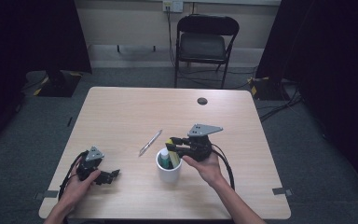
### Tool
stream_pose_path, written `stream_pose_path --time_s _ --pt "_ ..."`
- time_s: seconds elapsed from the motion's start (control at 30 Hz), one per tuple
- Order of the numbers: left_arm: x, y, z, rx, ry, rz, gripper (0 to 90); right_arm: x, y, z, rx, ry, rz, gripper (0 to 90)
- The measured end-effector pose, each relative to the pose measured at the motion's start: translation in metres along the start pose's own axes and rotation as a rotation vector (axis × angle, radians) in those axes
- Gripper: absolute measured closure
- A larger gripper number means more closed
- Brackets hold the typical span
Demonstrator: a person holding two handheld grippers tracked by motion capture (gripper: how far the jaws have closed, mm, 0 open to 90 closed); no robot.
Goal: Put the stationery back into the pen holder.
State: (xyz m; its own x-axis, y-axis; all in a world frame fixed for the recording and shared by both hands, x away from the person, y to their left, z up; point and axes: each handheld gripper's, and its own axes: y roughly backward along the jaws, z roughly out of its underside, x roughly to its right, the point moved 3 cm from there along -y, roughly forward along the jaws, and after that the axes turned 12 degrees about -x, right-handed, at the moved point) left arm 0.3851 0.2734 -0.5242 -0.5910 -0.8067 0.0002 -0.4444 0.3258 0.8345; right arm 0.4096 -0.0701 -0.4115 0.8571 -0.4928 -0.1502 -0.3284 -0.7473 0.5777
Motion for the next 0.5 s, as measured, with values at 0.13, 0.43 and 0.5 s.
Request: stream_pose_path --time_s 0.13,0.43,0.5 --pt "0.000 0.000 0.000 0.000 0.000 0.000 0.0 0.002 -0.001 0.004 -0.005 -0.008 0.004 67.4" --pt "0.000 0.000 0.000 0.000 0.000 0.000 0.0 0.001 -0.001 0.012 -0.037 -0.009 0.013 67.3" --pt "0.000 0.000 0.000 0.000 0.000 0.000 0.0 0.001 -0.001 0.014 -0.044 -0.009 0.018 67.3"
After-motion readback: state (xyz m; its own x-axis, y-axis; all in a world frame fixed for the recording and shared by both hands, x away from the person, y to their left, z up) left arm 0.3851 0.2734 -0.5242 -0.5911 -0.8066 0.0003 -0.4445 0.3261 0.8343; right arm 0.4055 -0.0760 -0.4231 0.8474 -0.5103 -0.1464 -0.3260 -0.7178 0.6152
